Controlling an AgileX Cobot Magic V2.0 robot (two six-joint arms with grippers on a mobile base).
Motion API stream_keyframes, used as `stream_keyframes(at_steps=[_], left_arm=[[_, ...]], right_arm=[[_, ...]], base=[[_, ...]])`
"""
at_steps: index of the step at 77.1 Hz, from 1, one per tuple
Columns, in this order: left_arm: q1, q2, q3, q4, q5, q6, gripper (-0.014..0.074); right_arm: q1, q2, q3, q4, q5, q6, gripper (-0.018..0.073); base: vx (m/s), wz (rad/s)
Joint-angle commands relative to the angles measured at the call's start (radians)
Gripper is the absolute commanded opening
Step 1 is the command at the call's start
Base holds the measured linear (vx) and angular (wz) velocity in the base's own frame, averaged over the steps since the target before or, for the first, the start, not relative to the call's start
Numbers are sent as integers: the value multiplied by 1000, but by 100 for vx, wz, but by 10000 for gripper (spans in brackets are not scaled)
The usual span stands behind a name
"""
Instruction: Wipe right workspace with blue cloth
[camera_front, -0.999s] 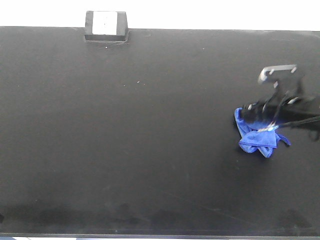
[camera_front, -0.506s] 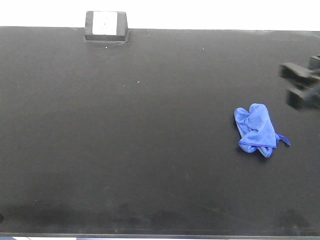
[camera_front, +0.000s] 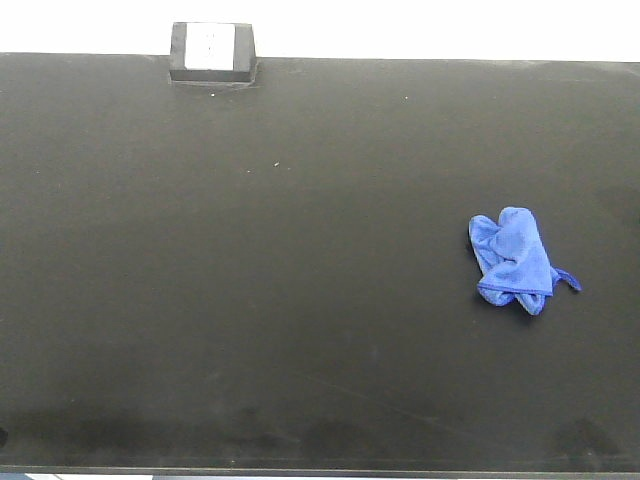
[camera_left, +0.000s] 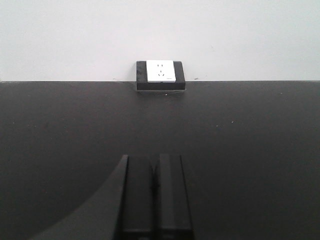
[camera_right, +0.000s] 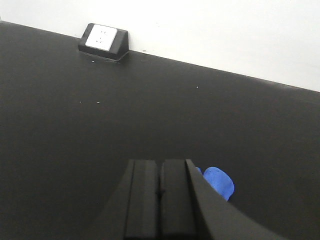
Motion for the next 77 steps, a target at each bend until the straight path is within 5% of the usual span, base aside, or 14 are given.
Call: stream_keyframes(at_steps=[1, 31, 47, 57, 77], left_arm=[[0, -9, -25, -3, -84, 1, -6], [0, -9, -25, -3, -84, 1, -6], [0, -9, -25, -3, -84, 1, -6], [0, -9, -25, -3, -84, 1, -6], [0, -9, -25, -3, -84, 1, -6]], right_arm=[[-1, 5, -27, 5, -63, 1, -8], [-1, -8, -11, -17, -83, -25, -8], [-1, -212, 251, -28, -357, -51, -8], [-1, -341, 451, -48, -545, 5, -8], [-1, -463, 703, -284, -752, 278, -8]], base=[[0, 0], [0, 0], [0, 0], [0, 0], [0, 0]])
